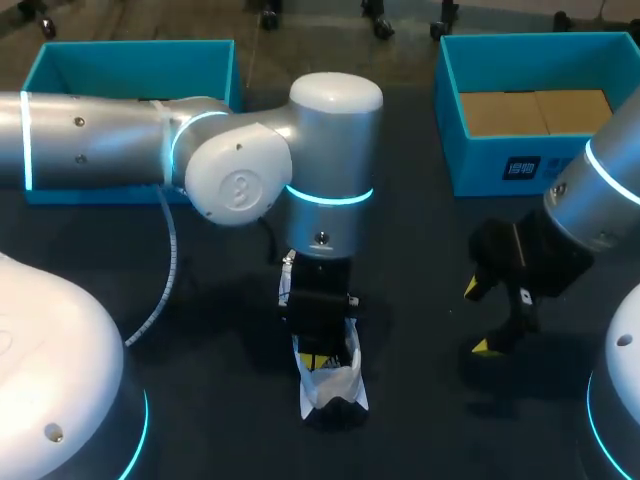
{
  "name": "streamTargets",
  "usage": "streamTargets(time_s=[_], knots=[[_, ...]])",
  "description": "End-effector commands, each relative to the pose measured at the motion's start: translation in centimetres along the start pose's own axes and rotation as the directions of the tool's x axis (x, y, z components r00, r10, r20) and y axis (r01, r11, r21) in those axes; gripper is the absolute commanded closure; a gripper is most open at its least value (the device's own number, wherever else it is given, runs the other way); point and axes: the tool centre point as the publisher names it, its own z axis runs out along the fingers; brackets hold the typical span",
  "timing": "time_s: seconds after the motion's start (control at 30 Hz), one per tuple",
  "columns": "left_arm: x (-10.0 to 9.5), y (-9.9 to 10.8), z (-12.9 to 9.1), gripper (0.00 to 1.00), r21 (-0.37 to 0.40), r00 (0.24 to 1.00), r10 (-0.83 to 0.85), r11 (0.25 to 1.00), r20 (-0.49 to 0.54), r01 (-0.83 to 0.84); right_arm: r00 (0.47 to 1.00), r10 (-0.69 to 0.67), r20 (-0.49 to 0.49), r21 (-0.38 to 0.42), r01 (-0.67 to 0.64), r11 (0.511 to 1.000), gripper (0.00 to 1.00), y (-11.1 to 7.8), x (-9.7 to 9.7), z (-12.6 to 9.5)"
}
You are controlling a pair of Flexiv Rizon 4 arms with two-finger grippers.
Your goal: Take the shoe out of the shoebox, open the shoe tongue, remove and reinsert the insole, then place the shoe into the shoebox
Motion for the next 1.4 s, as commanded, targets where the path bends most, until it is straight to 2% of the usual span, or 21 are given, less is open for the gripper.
streamTargets(time_s=[0.03, 0.2, 0.37, 0.53, 0.83, 0.97, 1.1, 1.23, 1.4], knots=[[-1.0, 0.9, 1.5, 1.00, -0.012, 1.000, -0.018, 1.000, -0.004, 0.018, 1.000, -0.001, 0.001, 0.000, 0.001, 1.000, 0.00, 0.0, 0.1, 0.1], [-0.9, 1.4, 1.7, 1.00, -0.021, 0.999, -0.031, 0.999, 0.023, 0.032, 1.000, -0.001, 0.001, 0.000, 0.001, 1.000, 0.00, 0.0, 0.1, 0.1], [-0.3, 0.6, -0.4, 1.00, -0.062, 0.997, -0.022, 0.998, 0.080, 0.027, 1.000, -0.001, 0.001, 0.000, 0.001, 1.000, 0.00, 0.0, 0.1, 0.1], [-0.2, 0.1, -1.5, 1.00, -0.082, 0.991, -0.014, 0.996, 0.135, 0.026, 1.000, -0.001, 0.001, 0.000, 0.001, 1.000, 0.00, 0.0, 0.1, 0.1], [-2.0, -0.2, 1.2, 1.00, -0.052, 0.995, 0.000, 0.999, 0.096, 0.005, 1.000, -0.001, 0.001, 0.000, 0.001, 1.000, 0.00, 0.0, 0.1, 0.1], [-2.6, 0.6, 3.0, 1.00, -0.068, 0.997, -0.022, 0.997, 0.075, 0.028, 1.000, -0.001, 0.001, 0.000, 0.001, 1.000, 0.00, 0.0, 0.1, 0.1], [-2.5, 1.6, 3.8, 1.00, -0.069, 0.996, -0.043, 0.996, 0.075, 0.048, 1.000, -0.001, 0.001, 0.000, 0.001, 1.000, 0.00, 0.0, 0.1, 0.1], [-2.0, 2.5, 3.7, 1.00, -0.089, 0.995, -0.072, 0.993, 0.074, 0.078, 1.000, -0.001, 0.001, 0.000, 0.001, 1.000, 0.00, 0.0, 0.1, 0.1], [-1.0, 2.2, 1.8, 1.00, -0.119, 0.992, -0.071, 0.989, 0.103, 0.083, 1.000, -0.001, 0.001, 0.000, 0.001, 1.000, 0.00, 0.0, 0.1, 0.1]])
